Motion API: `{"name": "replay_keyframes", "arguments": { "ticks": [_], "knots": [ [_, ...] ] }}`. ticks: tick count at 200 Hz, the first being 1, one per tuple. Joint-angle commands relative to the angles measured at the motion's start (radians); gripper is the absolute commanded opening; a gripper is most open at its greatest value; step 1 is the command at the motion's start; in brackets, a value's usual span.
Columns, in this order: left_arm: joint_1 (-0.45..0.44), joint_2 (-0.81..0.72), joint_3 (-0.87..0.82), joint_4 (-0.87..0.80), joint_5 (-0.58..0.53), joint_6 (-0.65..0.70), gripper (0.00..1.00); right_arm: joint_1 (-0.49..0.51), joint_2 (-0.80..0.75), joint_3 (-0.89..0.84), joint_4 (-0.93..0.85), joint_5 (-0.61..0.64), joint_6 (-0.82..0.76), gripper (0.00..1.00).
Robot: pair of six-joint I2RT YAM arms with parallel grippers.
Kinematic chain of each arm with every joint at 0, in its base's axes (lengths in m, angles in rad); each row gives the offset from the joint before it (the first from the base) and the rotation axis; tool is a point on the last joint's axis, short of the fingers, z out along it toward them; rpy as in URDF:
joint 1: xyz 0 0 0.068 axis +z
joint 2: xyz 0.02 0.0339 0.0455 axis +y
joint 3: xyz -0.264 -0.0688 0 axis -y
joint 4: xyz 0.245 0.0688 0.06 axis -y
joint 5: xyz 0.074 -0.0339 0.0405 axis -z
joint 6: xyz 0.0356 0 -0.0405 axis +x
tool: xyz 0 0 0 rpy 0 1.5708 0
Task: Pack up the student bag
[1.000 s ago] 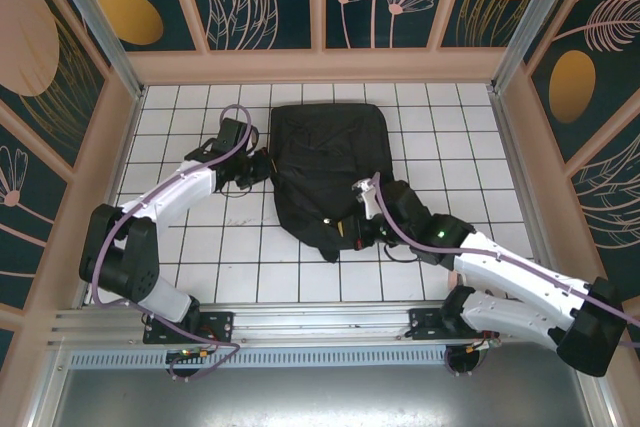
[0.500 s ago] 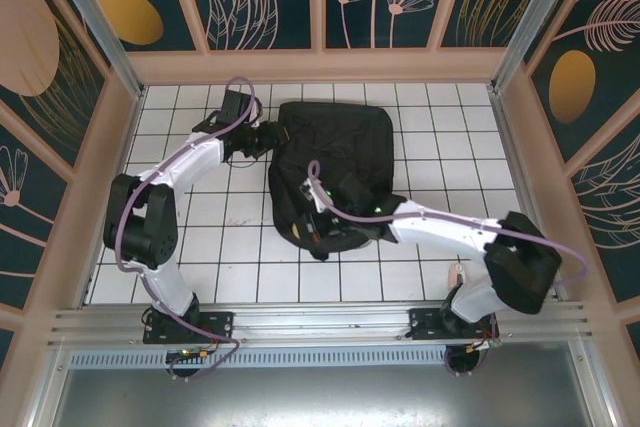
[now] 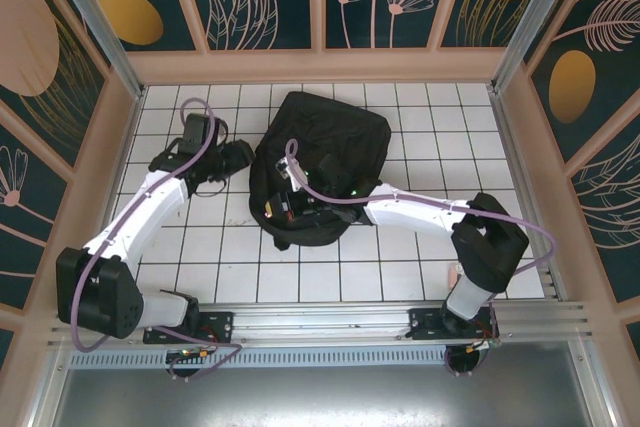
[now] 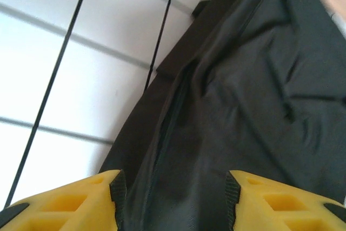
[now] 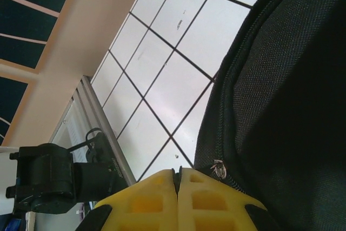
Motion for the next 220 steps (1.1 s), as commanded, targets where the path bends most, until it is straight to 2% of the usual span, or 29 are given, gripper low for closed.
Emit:
{"name": "replay_keyframes", "arguments": {
  "ticks": [1,48,70,102,110,131,140,172,220],
  "knots": [
    [-0.013,-0.002,-0.046,-0.009,0.042,-0.024,0.54,-0.001,0.009,0.019,0.072,-0.037,0.017,0.00],
    [-0.044,0.038,-0.105,0.026,0.035,-0.015,0.50,0.001,0.009,0.012,0.081,-0.045,0.028,0.00],
    [-0.045,0.054,-0.126,0.074,0.072,-0.019,0.44,0.002,0.008,0.005,0.092,-0.054,0.034,0.00],
    [-0.048,0.081,-0.120,0.094,0.068,-0.012,0.34,0.003,0.007,-0.004,0.094,-0.059,0.035,0.00],
    [-0.048,0.087,-0.113,0.093,0.061,-0.008,0.29,0.003,0.006,-0.007,0.095,-0.060,0.037,0.00],
    [-0.048,0.087,-0.086,0.077,0.005,0.004,0.05,0.003,0.002,-0.018,0.096,-0.062,0.046,0.00],
    [-0.048,0.084,-0.071,0.064,-0.026,0.015,0.00,0.005,0.000,-0.021,0.092,-0.066,0.050,0.00],
    [-0.047,0.071,-0.013,0.020,-0.136,0.058,0.00,0.018,-0.015,-0.040,0.056,-0.080,0.048,0.00],
    [-0.035,0.065,0.000,0.005,-0.199,0.087,0.00,0.025,-0.084,-0.135,-0.002,-0.069,0.039,0.00]
  ]
}}
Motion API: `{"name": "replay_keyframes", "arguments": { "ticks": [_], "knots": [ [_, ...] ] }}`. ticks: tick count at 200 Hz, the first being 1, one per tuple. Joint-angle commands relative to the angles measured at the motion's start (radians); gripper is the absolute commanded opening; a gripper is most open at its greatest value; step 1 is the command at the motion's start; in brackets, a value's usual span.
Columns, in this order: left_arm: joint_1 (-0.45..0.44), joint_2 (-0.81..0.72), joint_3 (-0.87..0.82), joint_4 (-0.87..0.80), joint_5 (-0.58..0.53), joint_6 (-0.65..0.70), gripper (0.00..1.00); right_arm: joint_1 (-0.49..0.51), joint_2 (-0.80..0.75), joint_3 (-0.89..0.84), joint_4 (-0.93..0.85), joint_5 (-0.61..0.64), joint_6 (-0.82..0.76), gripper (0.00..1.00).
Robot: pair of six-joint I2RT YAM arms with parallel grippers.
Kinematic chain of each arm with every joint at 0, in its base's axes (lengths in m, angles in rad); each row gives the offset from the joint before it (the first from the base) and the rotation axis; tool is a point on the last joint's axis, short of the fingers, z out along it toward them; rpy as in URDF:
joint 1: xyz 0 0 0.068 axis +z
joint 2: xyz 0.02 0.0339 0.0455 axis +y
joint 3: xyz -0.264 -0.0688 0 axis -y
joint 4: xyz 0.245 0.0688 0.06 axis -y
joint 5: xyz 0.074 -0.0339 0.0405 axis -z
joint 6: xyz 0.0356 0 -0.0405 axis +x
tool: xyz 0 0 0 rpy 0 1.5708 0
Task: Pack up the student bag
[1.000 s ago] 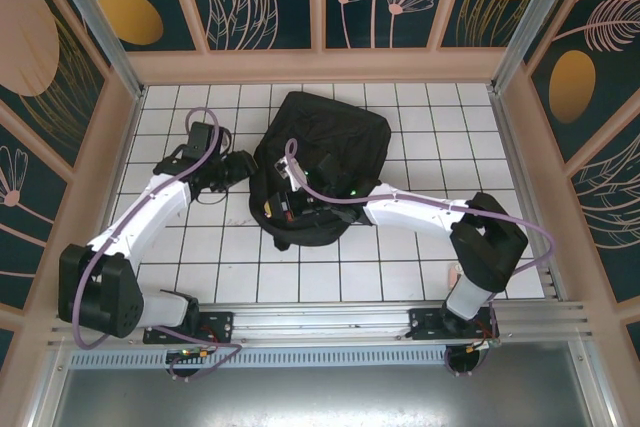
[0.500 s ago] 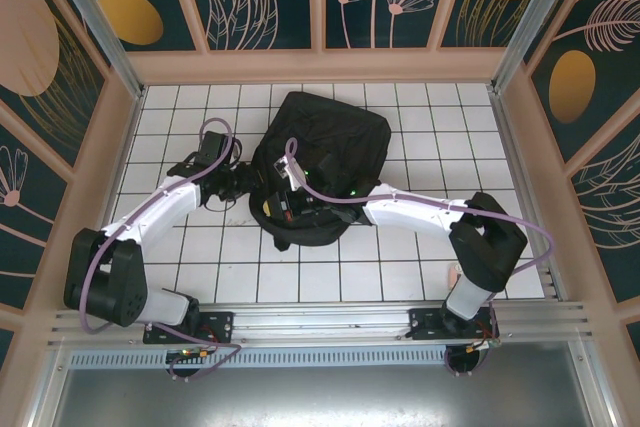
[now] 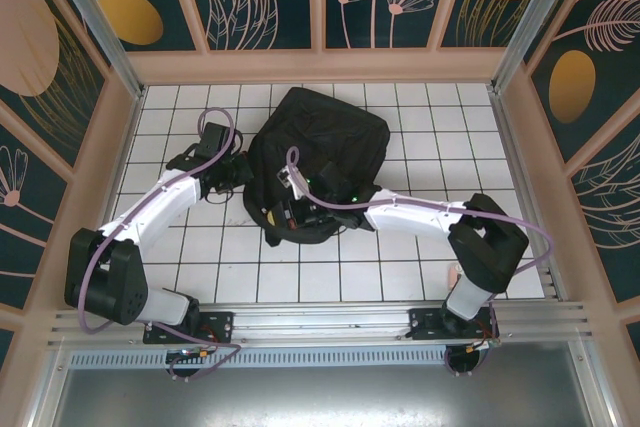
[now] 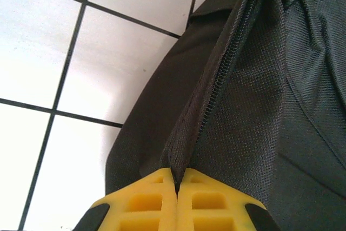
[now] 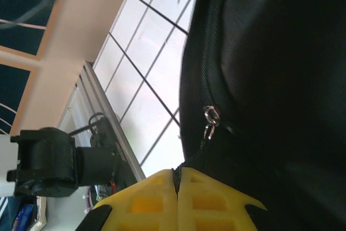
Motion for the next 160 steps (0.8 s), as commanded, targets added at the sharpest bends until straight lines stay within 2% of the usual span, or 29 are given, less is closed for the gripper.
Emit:
{"name": "replay_keyframes", "arguments": {
  "ticks": [1,66,117,133,160],
  "knots": [
    [0.017,-0.011,0.028,0.002,-0.097,0.030,0.00,0.015,-0.073,-0.052,-0.043,-0.028,0.003,0.00],
    [0.041,-0.008,0.029,0.011,-0.103,0.043,0.00,-0.007,-0.220,-0.160,-0.224,0.051,-0.070,0.00],
    [0.042,0.010,0.039,0.014,-0.144,0.056,0.00,-0.121,-0.363,-0.195,-0.385,0.169,-0.123,0.00],
    [0.042,0.015,0.047,0.012,-0.150,0.057,0.00,-0.156,-0.390,-0.202,-0.403,0.166,-0.131,0.00],
    [0.042,0.020,0.055,0.010,-0.169,0.057,0.00,-0.171,-0.398,-0.194,-0.450,0.224,-0.142,0.00]
  ]
}}
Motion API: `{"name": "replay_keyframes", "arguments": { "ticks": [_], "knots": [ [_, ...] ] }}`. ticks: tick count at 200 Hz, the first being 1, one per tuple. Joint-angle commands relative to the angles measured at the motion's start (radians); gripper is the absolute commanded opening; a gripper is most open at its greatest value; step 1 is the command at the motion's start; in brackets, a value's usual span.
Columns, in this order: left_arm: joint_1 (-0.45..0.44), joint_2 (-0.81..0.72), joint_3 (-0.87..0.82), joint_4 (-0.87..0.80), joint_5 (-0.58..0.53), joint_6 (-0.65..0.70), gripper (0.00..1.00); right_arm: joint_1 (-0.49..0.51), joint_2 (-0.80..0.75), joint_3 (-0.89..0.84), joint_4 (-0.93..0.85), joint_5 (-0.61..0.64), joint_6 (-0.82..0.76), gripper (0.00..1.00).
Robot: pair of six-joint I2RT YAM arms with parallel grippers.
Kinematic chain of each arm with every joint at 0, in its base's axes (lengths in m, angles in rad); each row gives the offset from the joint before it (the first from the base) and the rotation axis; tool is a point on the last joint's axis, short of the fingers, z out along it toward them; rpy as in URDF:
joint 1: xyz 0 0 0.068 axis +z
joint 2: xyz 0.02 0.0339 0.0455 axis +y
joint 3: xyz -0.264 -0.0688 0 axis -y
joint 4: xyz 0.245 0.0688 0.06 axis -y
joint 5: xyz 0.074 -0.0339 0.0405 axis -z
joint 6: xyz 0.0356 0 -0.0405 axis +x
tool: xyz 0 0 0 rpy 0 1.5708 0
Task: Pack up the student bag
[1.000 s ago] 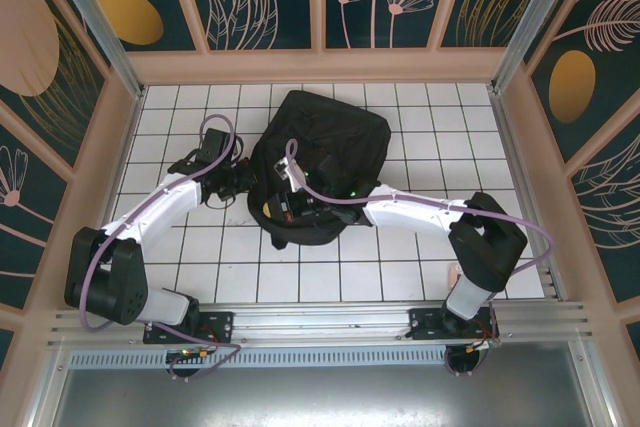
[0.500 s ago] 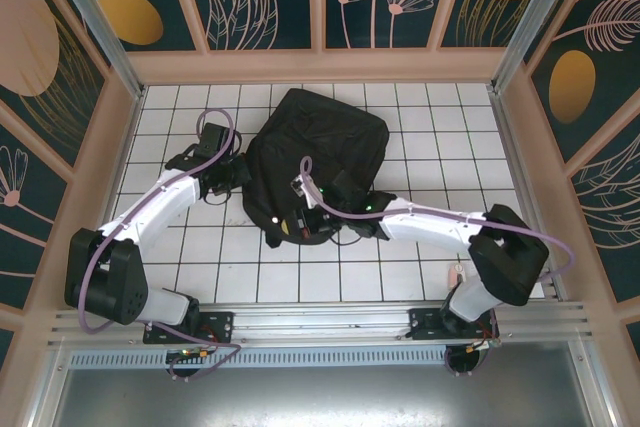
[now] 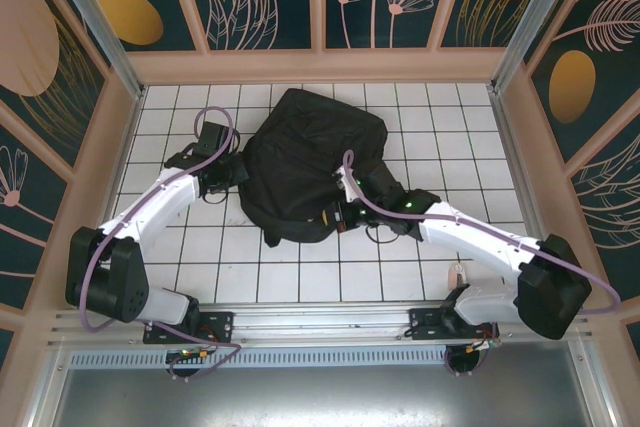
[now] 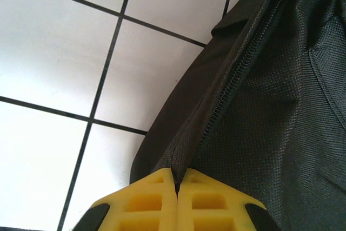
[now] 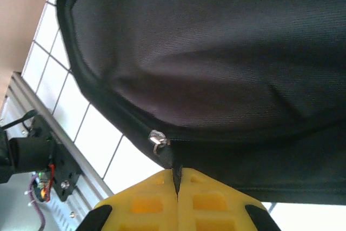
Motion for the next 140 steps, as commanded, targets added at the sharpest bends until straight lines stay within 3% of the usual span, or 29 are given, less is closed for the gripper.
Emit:
{"name": "replay_keyframes", "arguments": {
  "ticks": [1,42,59,75,87,105,127,140],
  "knots": [
    [0.020,0.008,0.045,0.035,-0.102,0.017,0.00,-0.014,-0.024,-0.006,-0.109,0.074,-0.033,0.00],
    [0.022,0.032,0.074,0.041,-0.126,0.017,0.00,-0.065,-0.063,0.003,-0.142,0.209,-0.010,0.00],
    [0.020,0.062,0.100,0.048,-0.117,0.017,0.00,-0.074,-0.074,-0.001,-0.103,0.166,-0.013,0.00],
    [0.022,0.112,0.146,0.058,-0.085,0.021,0.00,-0.068,-0.047,0.003,-0.065,0.048,-0.013,0.00],
    [0.021,0.170,0.201,0.062,-0.046,0.027,0.00,-0.036,-0.015,0.015,-0.035,-0.022,-0.006,0.00],
    [0.015,0.272,0.308,0.052,0.015,0.034,0.00,0.053,0.044,0.067,-0.012,-0.024,-0.001,0.00],
    [-0.013,0.400,0.470,0.008,0.004,0.050,0.01,0.137,0.136,0.162,-0.002,-0.040,0.022,0.00],
    [-0.024,0.453,0.568,-0.031,0.009,0.060,0.07,0.168,0.185,0.214,0.008,-0.033,0.037,0.00]
  ]
}}
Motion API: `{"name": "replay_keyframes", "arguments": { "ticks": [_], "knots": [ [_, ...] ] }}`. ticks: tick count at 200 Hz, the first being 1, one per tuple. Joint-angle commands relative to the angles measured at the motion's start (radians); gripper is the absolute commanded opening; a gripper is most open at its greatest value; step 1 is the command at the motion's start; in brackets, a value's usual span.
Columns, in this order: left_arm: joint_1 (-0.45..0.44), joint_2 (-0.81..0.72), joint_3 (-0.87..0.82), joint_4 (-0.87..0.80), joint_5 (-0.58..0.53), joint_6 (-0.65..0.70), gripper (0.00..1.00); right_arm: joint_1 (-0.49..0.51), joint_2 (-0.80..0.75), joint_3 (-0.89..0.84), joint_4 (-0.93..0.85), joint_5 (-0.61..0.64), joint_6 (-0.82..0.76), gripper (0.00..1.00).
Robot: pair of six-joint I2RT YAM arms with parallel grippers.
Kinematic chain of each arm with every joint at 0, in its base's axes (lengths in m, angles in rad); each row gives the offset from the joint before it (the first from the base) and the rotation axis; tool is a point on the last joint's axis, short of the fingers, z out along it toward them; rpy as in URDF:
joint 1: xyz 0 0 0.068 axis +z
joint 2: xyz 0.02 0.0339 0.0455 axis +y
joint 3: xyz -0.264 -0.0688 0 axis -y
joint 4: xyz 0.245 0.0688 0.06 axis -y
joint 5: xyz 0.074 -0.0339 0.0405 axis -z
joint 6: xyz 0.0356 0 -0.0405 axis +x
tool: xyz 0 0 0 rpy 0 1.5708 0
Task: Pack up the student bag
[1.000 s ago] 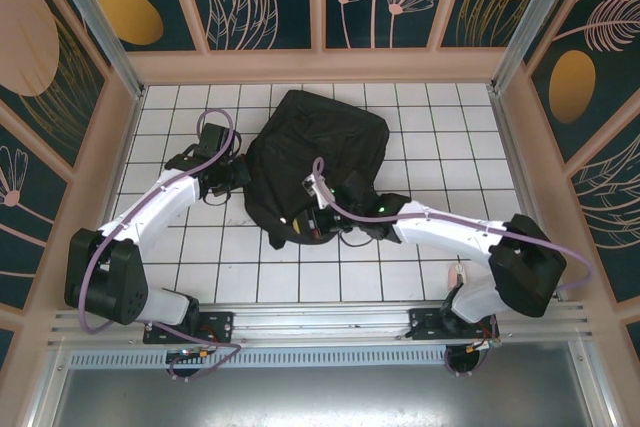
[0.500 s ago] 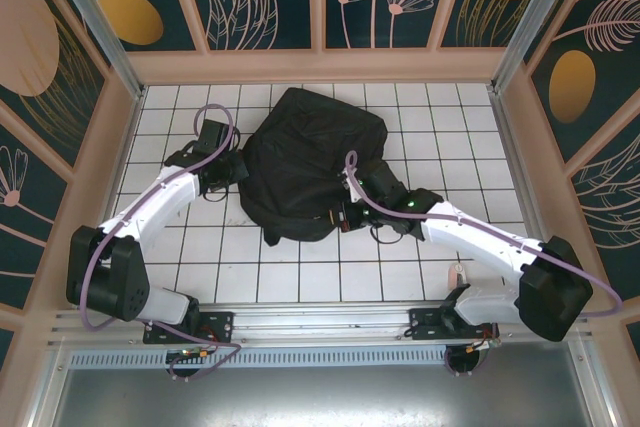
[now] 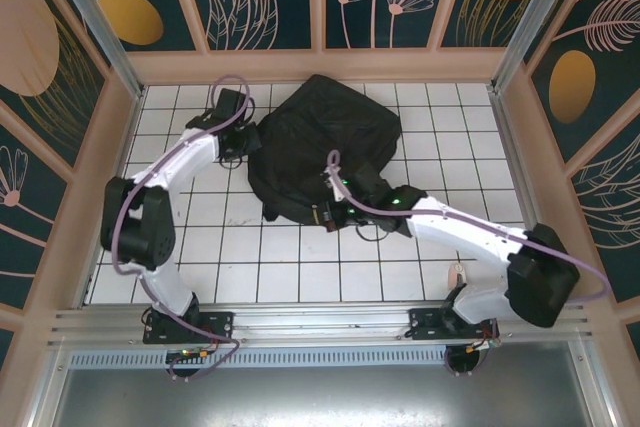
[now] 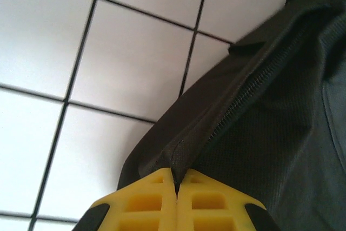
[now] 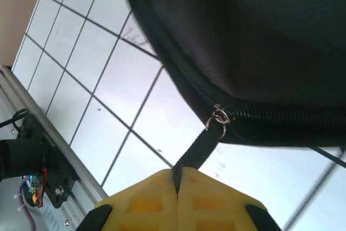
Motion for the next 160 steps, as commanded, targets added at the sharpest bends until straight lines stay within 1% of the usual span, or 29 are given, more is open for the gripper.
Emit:
{"name": "replay_keyframes", "arguments": {
  "ticks": [1,8,10,12,28,39,47,63,74,84,101,114,133,145,160],
  "knots": [
    [-0.021,0.080,0.168,-0.007,0.005,0.032,0.08,0.076,0.066,0.106,0.005,-0.080,0.034,0.00],
    [-0.021,0.095,0.208,-0.023,0.010,0.032,0.15,0.081,0.087,0.128,0.012,-0.071,0.041,0.00],
    [-0.021,0.098,0.217,-0.027,0.008,0.031,0.19,0.081,0.094,0.134,0.014,-0.069,0.043,0.00],
    [-0.022,0.101,0.225,-0.032,0.004,0.031,0.21,0.081,0.100,0.139,0.015,-0.066,0.046,0.00],
    [-0.022,0.088,0.258,-0.070,-0.069,0.024,0.42,0.068,0.140,0.179,0.020,-0.022,0.065,0.00],
    [-0.016,0.059,0.243,-0.084,-0.110,0.012,0.52,0.050,0.160,0.198,0.020,-0.005,0.079,0.00],
    [-0.013,0.032,0.217,-0.096,-0.120,0.003,0.56,0.028,0.169,0.199,0.044,-0.011,0.100,0.00],
    [-0.011,-0.049,0.124,-0.096,-0.101,-0.027,0.57,-0.005,0.173,0.184,0.107,-0.050,0.137,0.00],
    [-0.010,-0.147,0.013,-0.049,-0.029,-0.064,0.57,-0.021,0.180,0.184,0.133,-0.078,0.150,0.00],
    [-0.010,-0.219,-0.091,-0.012,0.030,-0.105,0.58,-0.025,0.186,0.190,0.134,-0.079,0.148,0.00],
    [-0.013,-0.317,-0.214,-0.005,0.071,-0.155,0.58,-0.027,0.193,0.192,0.136,-0.088,0.139,0.00],
    [-0.019,-0.377,-0.277,-0.007,0.081,-0.175,0.56,-0.027,0.195,0.189,0.138,-0.095,0.139,0.00],
    [-0.036,-0.445,-0.352,0.027,0.137,-0.199,0.55,-0.026,0.194,0.171,0.153,-0.108,0.146,0.00],
    [-0.055,-0.459,-0.371,0.044,0.168,-0.208,0.54,-0.025,0.194,0.160,0.163,-0.120,0.150,0.00],
    [-0.078,-0.449,-0.375,0.041,0.163,-0.219,0.53,-0.021,0.189,0.152,0.170,-0.123,0.154,0.00]
  ]
}}
